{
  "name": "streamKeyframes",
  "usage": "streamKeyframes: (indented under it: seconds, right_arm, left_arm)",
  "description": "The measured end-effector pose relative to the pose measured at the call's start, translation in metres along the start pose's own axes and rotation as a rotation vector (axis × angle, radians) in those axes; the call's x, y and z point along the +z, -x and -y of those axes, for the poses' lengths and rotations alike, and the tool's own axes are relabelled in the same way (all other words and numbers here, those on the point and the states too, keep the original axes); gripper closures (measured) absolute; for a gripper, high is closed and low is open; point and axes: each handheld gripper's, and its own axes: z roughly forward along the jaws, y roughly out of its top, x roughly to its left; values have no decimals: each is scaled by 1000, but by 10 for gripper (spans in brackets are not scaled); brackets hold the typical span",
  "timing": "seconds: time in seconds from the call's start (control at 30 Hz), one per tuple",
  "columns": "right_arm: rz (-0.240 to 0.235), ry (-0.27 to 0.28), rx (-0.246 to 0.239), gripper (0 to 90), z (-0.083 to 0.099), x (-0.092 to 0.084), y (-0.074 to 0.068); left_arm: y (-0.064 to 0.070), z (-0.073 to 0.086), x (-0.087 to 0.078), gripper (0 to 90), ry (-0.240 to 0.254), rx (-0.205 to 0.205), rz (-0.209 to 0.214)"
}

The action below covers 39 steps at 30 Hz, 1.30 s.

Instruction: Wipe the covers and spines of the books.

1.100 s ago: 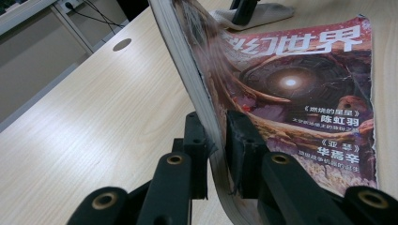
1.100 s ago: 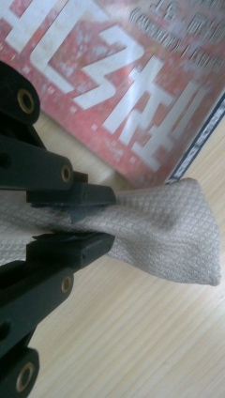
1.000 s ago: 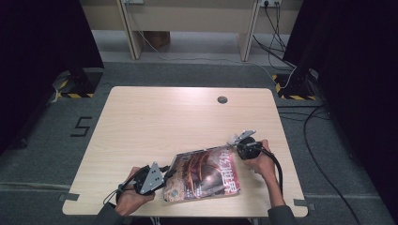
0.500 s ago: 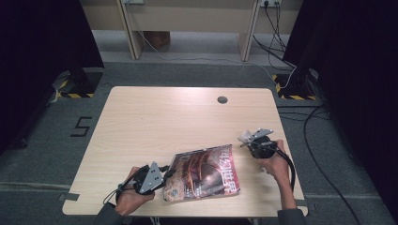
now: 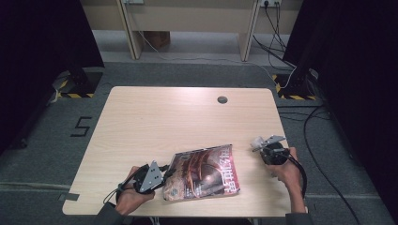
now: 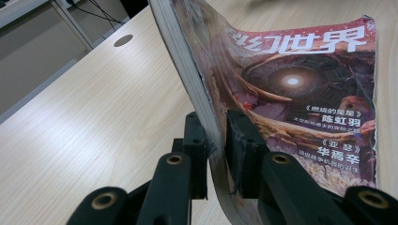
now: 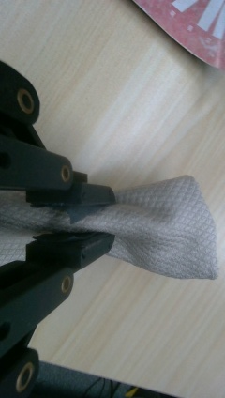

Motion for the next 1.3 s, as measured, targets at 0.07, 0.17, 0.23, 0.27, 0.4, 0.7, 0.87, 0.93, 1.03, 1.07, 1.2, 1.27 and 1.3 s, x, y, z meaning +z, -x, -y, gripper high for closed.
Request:
streamKeyframes:
  seconds: [0.07, 0.17, 0.23, 0.27, 0.4, 0.7, 0.87, 0.93, 1.03, 1.07, 1.2, 1.27, 1.3]
  right_arm:
    - [-5, -12, -8, 773, 1, 3, 0]
    - [-8, -32, -2, 743, 4, 8, 0]
    - [11, -8, 17, 701, 3, 6, 2]
    - [9, 17, 27, 671, 1, 3, 3]
    - [-26, 157, 35, 568, -11, -16, 0]
    - [-181, 333, -62, 416, -51, -33, -49]
    - [-257, 346, -131, 351, -71, -32, -82]
    - [-275, 349, -165, 338, -77, -29, -94]
    - [-301, 356, -210, 329, -84, -24, -109]
    - [-312, 357, -220, 327, -86, -23, -114]
    - [-323, 361, -284, 327, -94, -17, -127]
    - [-336, 365, -300, 328, -97, -14, -131]
    - [-343, 363, -309, 326, -99, -12, -132]
  left_arm:
    - [0, 0, 0, 784, 1, -2, 0]
    - [0, 0, 0, 785, 1, -1, 0]
    - [-1, 0, 0, 785, 0, -4, 2]
    - [-1, 0, 0, 785, 2, -9, 0]
    - [-1, 0, 1, 785, -1, -8, 3]
    - [-1, -1, 1, 785, 1, -2, 2]
    - [-1, -1, 0, 785, 1, 0, 2]
    - [-1, -1, 1, 785, 1, 0, 2]
    - [-1, -1, 1, 785, 2, 2, 2]
    - [-1, -1, 1, 785, 3, 2, 1]
    - [-1, -1, 1, 785, 2, 5, 0]
    - [0, -1, 2, 785, 3, 7, 0]
    - [0, -1, 2, 785, 2, 8, 0]
